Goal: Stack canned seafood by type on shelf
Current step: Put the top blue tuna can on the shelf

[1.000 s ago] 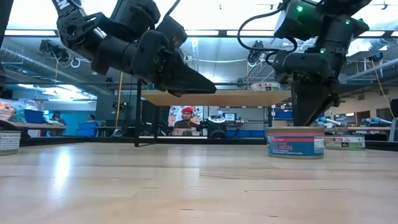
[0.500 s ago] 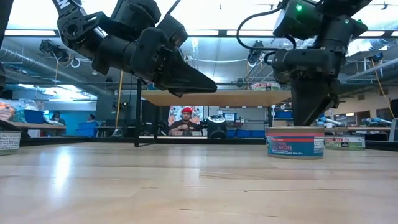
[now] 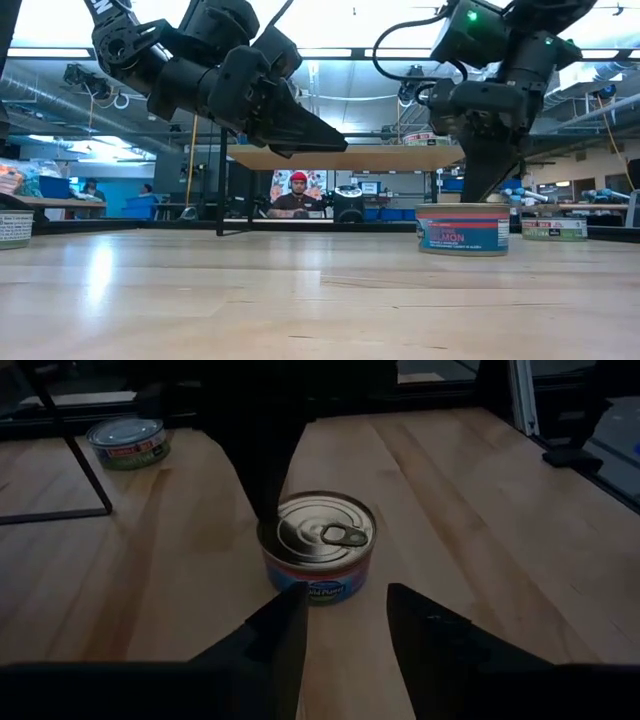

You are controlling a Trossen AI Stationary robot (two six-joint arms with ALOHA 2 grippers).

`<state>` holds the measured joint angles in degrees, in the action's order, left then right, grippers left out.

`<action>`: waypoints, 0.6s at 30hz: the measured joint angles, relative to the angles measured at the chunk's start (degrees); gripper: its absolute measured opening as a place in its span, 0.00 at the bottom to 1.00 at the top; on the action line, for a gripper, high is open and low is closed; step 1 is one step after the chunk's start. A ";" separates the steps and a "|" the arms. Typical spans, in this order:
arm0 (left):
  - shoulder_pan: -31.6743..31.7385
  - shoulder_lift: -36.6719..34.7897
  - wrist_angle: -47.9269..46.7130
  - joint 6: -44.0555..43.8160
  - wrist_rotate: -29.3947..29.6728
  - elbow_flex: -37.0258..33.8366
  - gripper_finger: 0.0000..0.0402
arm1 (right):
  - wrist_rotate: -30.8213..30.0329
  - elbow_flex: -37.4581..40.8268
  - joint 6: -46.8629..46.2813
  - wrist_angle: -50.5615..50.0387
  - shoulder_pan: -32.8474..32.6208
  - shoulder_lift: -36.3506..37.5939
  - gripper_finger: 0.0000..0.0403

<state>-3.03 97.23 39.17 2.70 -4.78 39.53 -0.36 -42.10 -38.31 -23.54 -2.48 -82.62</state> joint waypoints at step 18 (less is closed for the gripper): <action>-1.64 -0.22 9.84 8.27 7.63 -3.06 0.37 | -2.94 -0.92 2.65 5.13 -0.15 1.65 0.00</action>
<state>-4.67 97.01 49.01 10.97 2.84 36.47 -3.30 -43.02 -35.66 -18.41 -2.63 -80.97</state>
